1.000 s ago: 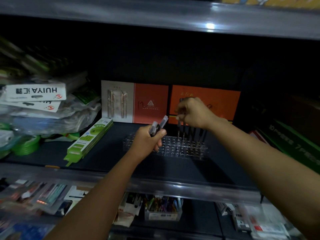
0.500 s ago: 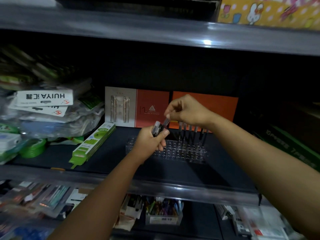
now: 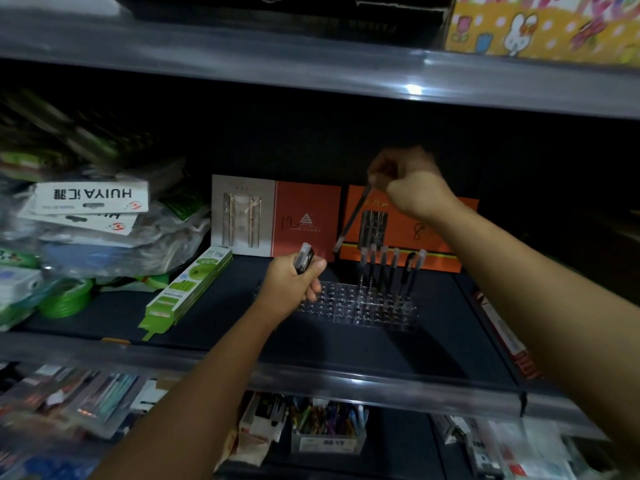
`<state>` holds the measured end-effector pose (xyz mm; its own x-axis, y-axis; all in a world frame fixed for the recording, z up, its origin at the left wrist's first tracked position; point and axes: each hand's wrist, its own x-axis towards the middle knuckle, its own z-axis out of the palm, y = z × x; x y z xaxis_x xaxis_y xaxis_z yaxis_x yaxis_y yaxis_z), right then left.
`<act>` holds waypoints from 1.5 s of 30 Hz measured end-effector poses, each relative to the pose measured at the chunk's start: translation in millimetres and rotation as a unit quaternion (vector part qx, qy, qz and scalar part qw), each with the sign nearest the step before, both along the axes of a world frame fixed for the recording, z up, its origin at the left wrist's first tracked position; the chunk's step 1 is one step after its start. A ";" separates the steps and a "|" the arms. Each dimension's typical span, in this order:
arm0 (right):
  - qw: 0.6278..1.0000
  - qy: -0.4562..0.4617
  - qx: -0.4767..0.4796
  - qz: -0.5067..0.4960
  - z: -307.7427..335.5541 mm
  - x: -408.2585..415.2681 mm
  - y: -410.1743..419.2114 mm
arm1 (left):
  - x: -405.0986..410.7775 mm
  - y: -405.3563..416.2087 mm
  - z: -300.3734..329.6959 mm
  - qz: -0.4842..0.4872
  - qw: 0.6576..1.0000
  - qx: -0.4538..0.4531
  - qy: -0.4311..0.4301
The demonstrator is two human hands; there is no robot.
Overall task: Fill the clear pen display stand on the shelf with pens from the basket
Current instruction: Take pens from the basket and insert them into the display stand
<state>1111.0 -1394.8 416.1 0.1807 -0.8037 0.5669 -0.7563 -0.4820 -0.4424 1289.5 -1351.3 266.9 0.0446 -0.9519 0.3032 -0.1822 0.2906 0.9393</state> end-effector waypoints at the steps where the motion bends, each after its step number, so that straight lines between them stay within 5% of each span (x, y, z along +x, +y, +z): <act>1: 1.000 0.024 0.001 0.001 -3.5 0.1 -0.1 | 0.4 -0.9 -0.4 0.003 1.000 0.001 -0.003; 10: 0.985 0.162 0.048 0.039 -49.1 1.3 -8.2 | -1.2 -4.3 -1.8 -0.004 1.000 -0.004 -0.007; 45: 0.977 0.199 0.066 0.037 -77.8 3.8 -31.1 | -1.9 -6.8 -7.1 -0.005 1.000 0.008 -0.015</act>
<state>1114.8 -1425.9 338.3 0.4264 -0.8415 0.3319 -0.8464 -0.5006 -0.1817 1287.6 -1358.2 259.8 0.0260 -0.9571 0.2886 -0.2069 0.2773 0.9382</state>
